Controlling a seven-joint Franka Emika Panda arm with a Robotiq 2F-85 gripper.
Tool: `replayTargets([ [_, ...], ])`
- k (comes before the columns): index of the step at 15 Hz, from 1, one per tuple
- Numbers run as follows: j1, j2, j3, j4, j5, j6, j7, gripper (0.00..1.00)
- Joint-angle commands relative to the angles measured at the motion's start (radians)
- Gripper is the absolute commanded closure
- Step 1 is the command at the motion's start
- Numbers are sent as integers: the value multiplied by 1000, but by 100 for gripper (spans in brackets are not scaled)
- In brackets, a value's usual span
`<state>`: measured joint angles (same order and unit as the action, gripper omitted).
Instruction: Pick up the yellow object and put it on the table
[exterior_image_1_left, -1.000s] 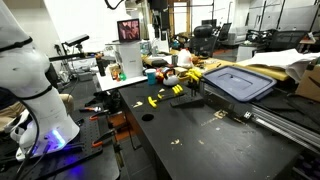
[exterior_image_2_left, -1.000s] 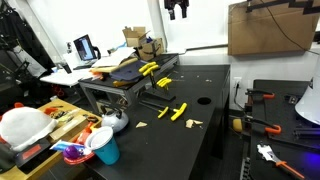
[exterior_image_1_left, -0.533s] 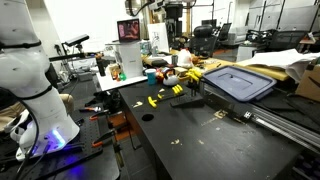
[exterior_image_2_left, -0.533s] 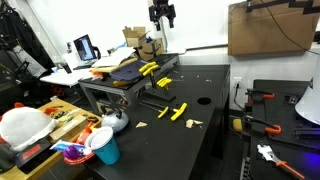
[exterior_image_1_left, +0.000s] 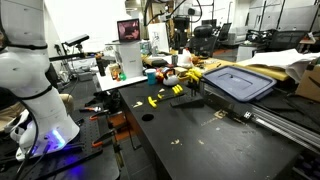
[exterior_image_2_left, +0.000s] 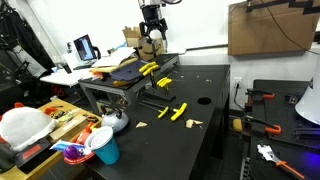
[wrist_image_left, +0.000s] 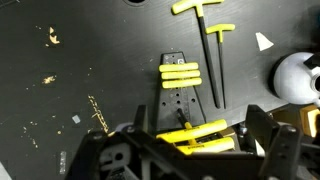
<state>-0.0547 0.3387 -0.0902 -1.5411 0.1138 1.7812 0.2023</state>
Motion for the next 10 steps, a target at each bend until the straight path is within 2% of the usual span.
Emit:
replayTargets([
  [1,-1,93,8,116,14,-57,78,0],
  [5,2,170,5,193,16,-71,148,0],
  [10,8,257,1,283,48,-61,300,0],
])
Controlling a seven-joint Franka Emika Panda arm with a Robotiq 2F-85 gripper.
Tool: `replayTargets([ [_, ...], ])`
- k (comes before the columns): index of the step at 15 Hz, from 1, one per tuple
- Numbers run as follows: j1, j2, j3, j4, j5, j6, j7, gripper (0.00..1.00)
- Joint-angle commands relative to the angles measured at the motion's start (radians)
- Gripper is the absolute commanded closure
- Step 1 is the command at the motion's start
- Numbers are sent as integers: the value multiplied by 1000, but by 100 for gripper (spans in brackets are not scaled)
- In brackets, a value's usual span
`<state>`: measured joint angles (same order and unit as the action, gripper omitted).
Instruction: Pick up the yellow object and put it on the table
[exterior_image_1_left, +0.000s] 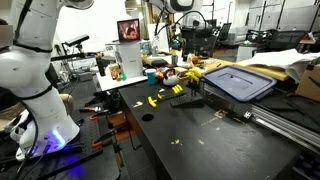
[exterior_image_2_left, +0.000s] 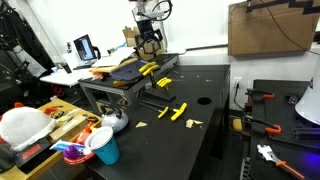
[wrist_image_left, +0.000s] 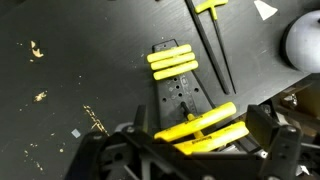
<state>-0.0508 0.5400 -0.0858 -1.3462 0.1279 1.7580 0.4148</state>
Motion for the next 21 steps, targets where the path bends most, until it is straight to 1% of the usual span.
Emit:
replayTargets([
  [1,6,70,-4,104,41,-37,116,0],
  [4,8,108,-9,143,63,-33,211,0],
  [13,-1,155,-8,198,81,3,381,0],
  [15,-2,153,-7,200,79,6,400,0],
  [19,-5,124,-1,180,76,21,383,0],
  [21,-1,141,-5,187,58,10,376,0],
])
